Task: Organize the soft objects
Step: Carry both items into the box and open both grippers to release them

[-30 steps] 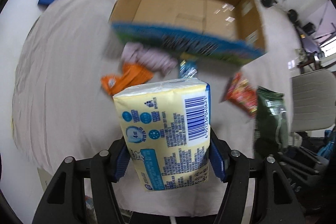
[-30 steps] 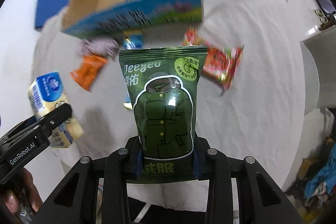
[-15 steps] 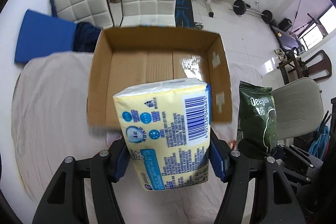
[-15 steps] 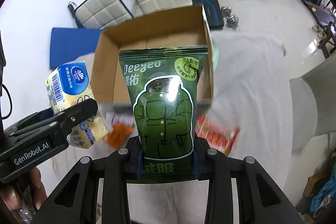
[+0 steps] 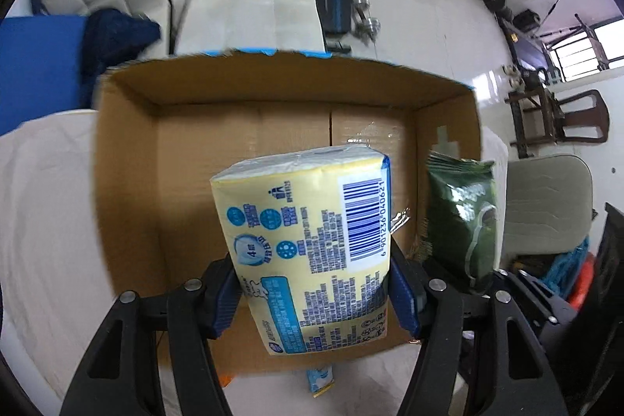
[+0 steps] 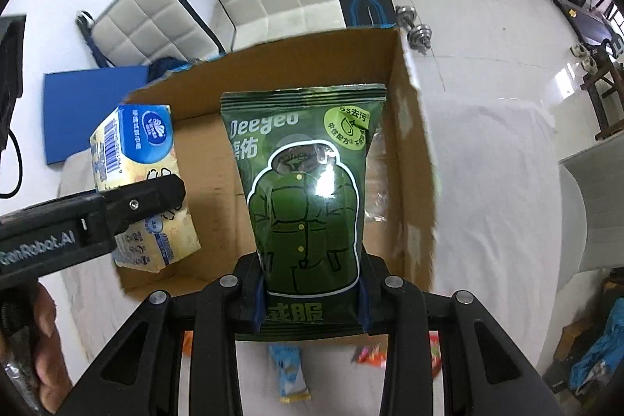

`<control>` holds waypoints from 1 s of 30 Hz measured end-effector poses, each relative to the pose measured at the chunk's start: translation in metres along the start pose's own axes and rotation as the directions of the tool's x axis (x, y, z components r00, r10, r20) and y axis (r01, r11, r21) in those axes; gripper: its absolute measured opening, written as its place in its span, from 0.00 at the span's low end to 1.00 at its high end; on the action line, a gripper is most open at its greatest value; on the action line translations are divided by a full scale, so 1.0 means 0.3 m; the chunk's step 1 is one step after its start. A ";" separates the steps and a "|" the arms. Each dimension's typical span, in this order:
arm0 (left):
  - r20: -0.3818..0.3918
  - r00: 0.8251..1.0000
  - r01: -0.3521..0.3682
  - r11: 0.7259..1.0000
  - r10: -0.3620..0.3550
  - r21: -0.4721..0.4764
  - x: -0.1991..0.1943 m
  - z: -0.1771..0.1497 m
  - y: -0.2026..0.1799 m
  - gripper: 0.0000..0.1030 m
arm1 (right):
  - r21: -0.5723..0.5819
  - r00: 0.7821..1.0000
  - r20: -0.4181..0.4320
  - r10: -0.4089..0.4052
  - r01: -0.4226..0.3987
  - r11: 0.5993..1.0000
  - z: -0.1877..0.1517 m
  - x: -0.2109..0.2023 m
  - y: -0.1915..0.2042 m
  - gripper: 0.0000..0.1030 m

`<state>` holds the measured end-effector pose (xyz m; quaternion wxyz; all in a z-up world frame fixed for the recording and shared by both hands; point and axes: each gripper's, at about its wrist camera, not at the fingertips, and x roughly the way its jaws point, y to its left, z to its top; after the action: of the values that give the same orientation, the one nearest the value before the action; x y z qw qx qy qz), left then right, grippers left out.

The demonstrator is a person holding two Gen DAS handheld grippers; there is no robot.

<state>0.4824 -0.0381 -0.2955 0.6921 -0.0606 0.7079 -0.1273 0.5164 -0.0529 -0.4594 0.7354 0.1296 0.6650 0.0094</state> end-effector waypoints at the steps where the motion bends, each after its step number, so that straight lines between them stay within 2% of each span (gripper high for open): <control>1: -0.019 1.000 0.012 1.000 -0.012 0.000 0.023 0.022 0.008 0.60 | 0.001 1.000 -0.011 -0.003 0.003 1.000 0.022 0.031 0.004 0.36; 5: -0.094 0.995 0.037 0.999 -0.035 0.019 0.109 0.097 0.021 0.60 | -0.004 0.998 -0.063 0.000 0.000 1.000 0.115 0.178 0.018 0.36; 7: -0.128 0.992 0.015 0.999 -0.009 0.047 0.159 0.127 0.021 0.60 | -0.007 0.997 -0.071 -0.008 0.007 1.000 0.139 0.222 0.020 0.36; 10: -0.139 0.990 0.000 0.997 0.011 0.077 0.200 0.155 0.019 0.60 | -0.016 0.996 -0.073 -0.049 0.048 0.999 0.174 0.274 0.025 0.36; 14: -0.146 0.989 0.042 0.996 -0.031 0.073 0.232 0.173 0.018 0.61 | -0.013 0.995 -0.089 -0.056 0.055 0.998 0.220 0.335 0.017 0.36; 17: -0.171 0.985 0.016 0.997 -0.003 0.070 0.248 0.185 0.024 0.61 | -0.033 0.992 -0.100 -0.079 0.076 0.997 0.234 0.359 0.024 0.38; 18: -0.173 0.985 0.004 0.997 0.008 0.072 0.236 0.182 0.032 0.62 | -0.036 0.990 -0.112 -0.084 0.080 0.996 0.237 0.368 0.025 0.39; 19: -0.169 0.985 -0.011 0.997 0.024 0.079 0.231 0.180 0.033 0.66 | -0.034 0.989 -0.126 -0.076 0.072 0.997 0.235 0.374 0.026 0.50; 20: -0.154 0.987 -0.027 0.996 0.040 0.086 0.212 0.173 0.032 0.69 | -0.029 0.988 -0.137 -0.066 0.063 0.998 0.218 0.369 0.031 0.66; 22: -0.129 0.990 -0.050 0.994 0.063 0.099 0.187 0.165 0.029 0.81 | -0.023 0.989 -0.130 -0.070 0.067 0.997 0.201 0.353 0.031 0.76; 26: -0.095 0.994 -0.050 0.994 0.059 0.097 0.126 0.138 0.052 0.86 | -0.016 0.988 -0.131 -0.083 0.081 0.997 0.178 0.318 0.031 0.76; 30: -0.025 0.997 -0.073 0.993 0.075 0.091 0.046 0.087 0.088 0.98 | -0.004 0.990 -0.108 -0.092 0.092 0.996 0.134 0.267 0.023 0.77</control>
<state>0.5103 -0.0190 -0.3162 0.6881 -0.0014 0.7131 -0.1341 0.5660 -0.0385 -0.5328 0.6978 0.0985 0.7093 -0.0180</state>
